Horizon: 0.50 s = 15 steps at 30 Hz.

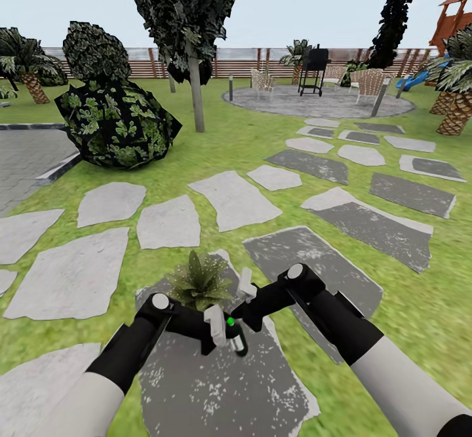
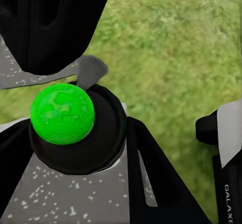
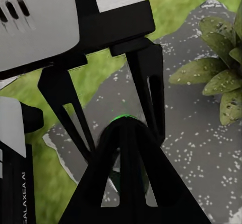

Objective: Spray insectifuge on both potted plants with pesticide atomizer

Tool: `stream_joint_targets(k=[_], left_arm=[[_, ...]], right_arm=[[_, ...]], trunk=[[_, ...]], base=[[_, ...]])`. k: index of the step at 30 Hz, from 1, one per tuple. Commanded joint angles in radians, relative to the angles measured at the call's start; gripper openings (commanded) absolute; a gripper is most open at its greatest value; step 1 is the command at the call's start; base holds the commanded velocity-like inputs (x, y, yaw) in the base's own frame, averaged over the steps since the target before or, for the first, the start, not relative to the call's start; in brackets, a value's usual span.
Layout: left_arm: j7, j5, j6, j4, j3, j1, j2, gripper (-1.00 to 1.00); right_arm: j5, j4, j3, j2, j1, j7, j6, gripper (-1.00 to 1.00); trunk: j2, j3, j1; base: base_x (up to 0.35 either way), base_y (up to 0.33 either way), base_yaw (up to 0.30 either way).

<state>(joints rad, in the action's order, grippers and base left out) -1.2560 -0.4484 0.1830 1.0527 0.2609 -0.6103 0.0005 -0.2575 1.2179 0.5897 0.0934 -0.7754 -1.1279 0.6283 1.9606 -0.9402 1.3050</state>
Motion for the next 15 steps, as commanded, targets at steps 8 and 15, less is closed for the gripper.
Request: stream_joint_targets(k=[8,15], left_arm=[[-0.003,-0.003,0.010,0.021,0.000,-0.003,0.000,-1.00],[-0.033,-0.003,0.010,0.028,0.000,-0.010,0.001,-1.00]], right_arm=[[-0.005,0.002,0.001,0.001,0.000,-0.004,0.007,-1.00],[-0.005,0.002,0.001,0.001,0.000,-0.004,0.007,-1.00]], trunk=[[0.000,-0.001,0.000],[0.000,-0.001,0.000]], base=[[0.000,0.000,0.000],[0.000,0.000,0.000]])
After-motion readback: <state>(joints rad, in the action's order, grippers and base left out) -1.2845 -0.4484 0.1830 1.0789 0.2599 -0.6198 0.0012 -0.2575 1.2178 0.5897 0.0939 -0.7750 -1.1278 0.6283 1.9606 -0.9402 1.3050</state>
